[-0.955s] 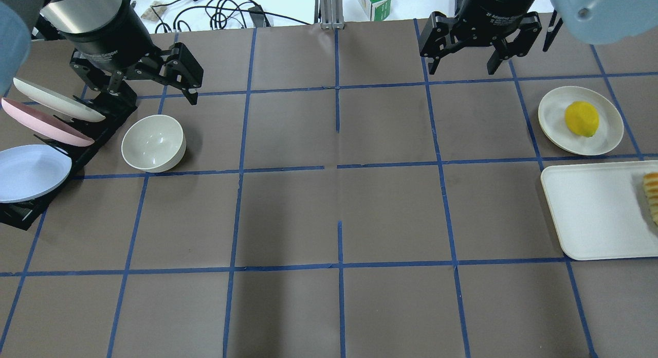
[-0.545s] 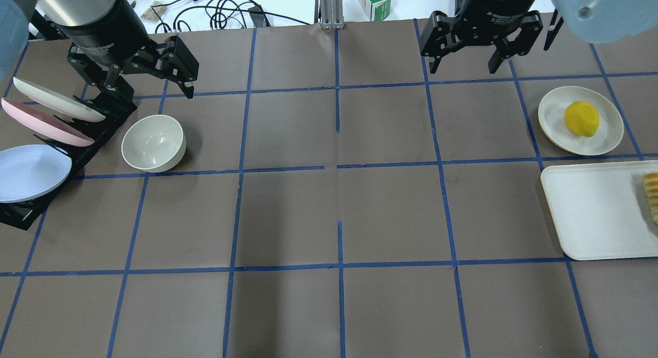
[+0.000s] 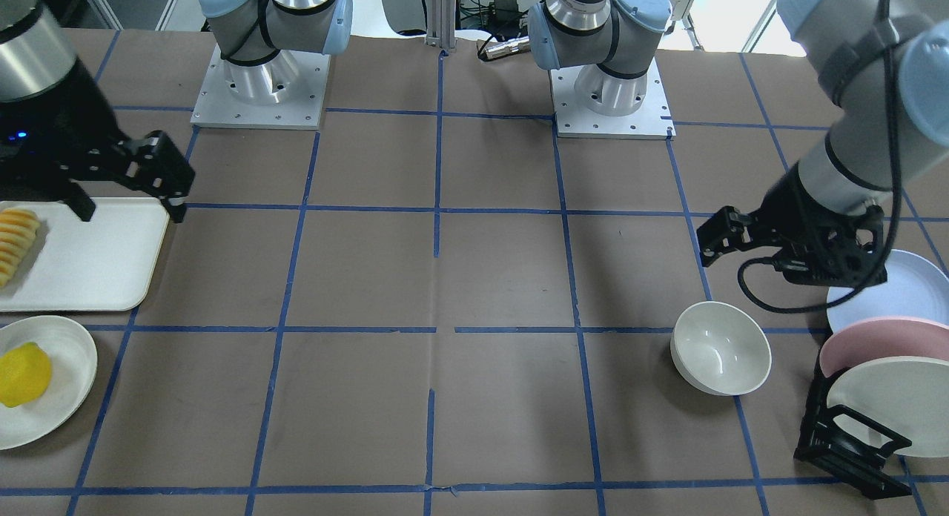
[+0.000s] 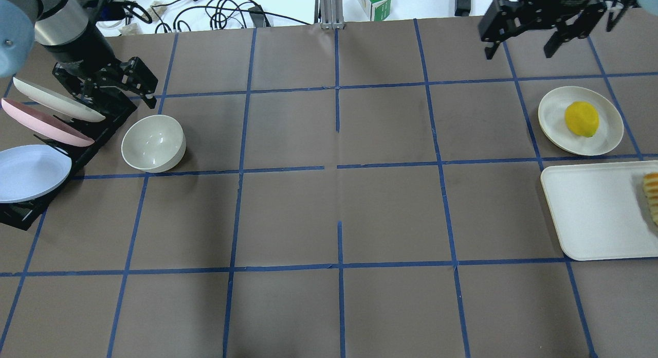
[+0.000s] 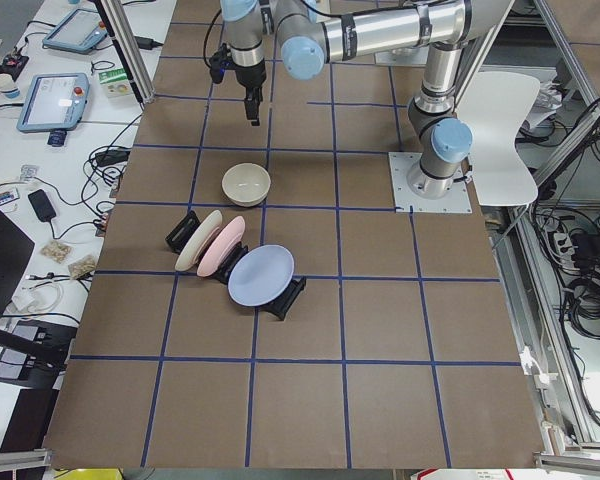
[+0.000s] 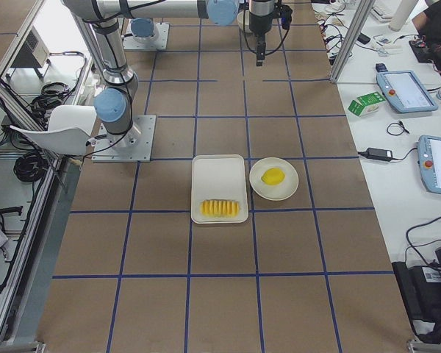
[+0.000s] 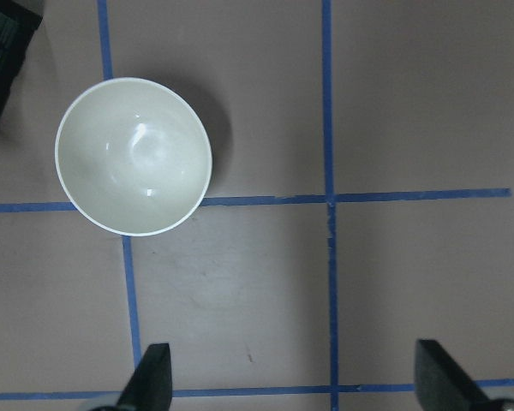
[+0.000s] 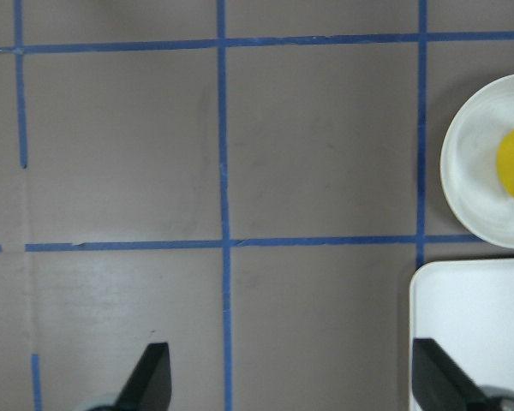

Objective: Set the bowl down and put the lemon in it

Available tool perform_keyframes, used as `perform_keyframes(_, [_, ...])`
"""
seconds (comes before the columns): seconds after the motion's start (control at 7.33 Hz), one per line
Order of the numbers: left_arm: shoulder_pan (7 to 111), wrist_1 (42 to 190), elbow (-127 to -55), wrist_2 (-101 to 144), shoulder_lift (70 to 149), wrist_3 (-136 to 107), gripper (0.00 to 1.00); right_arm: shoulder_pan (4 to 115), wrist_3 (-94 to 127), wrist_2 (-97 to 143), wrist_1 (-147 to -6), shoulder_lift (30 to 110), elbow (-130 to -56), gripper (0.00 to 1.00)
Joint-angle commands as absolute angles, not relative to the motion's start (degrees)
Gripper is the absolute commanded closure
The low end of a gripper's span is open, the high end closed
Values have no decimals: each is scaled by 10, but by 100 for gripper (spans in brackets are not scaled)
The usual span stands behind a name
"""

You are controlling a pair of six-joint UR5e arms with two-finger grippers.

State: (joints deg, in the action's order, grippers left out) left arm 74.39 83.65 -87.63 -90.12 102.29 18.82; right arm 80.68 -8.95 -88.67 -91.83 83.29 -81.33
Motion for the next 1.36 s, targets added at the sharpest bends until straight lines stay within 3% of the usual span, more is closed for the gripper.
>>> perform_keyframes(0.0, [676, 726, -915, -877, 1089, 257, 0, 704, -240, -901, -931, 763, -816, 0])
perform_keyframes(0.41, [671, 658, -930, -878, 1160, 280, 0, 600, -408, -903, -1149, 594, -822, 0])
perform_keyframes(0.82, [664, 629, -930, -879, 1187, 299, 0, 600, -406, -895, -1182, 565, -860, 0])
perform_keyframes(0.95, [664, 630, -931, -877, 1193, 296, 8, 600, -410, -896, -1206, 554, -874, 0])
perform_keyframes(1.09, [663, 631, -931, -879, 1194, 298, 21, 600, -424, -896, -1221, 546, -878, 0])
perform_keyframes(1.23, [662, 632, -931, -882, 1198, 298, 42, 600, -430, -895, -1221, 546, -877, 13])
